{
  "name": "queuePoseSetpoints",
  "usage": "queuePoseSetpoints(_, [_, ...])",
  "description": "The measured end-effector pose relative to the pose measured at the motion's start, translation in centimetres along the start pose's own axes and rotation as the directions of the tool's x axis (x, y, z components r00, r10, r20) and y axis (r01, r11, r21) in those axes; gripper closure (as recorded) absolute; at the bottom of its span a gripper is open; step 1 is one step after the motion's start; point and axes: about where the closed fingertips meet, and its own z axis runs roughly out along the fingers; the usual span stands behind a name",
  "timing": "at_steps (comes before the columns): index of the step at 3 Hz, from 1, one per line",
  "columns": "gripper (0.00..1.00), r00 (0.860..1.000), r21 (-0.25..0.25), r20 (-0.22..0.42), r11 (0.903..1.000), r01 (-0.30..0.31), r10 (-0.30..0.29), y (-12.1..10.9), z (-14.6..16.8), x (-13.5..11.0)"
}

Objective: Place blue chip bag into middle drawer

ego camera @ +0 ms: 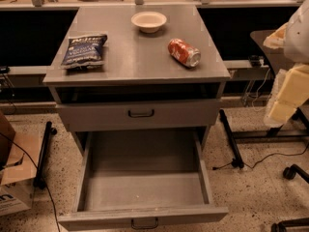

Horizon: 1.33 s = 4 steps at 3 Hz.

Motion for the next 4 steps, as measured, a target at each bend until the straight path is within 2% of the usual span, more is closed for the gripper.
queuePoseSetpoints(1, [0.0,1.0,0.0,0.0,1.0,0.0,0.0,0.0,0.0,0.0])
queuePoseSetpoints(2, [0.0,0.997,0.004,0.073,0.9999,-0.012,0.011,-0.2,0.6,-1.3])
queuePoseSetpoints(3, [0.0,0.977,-0.02,0.211,0.9996,-0.021,0.025,-0.5,2.7,-4.3])
queuePoseSetpoints(4, [0.0,0.929,-0.025,0.37,0.9992,0.032,-0.021,-0.9,3.9,-8.5])
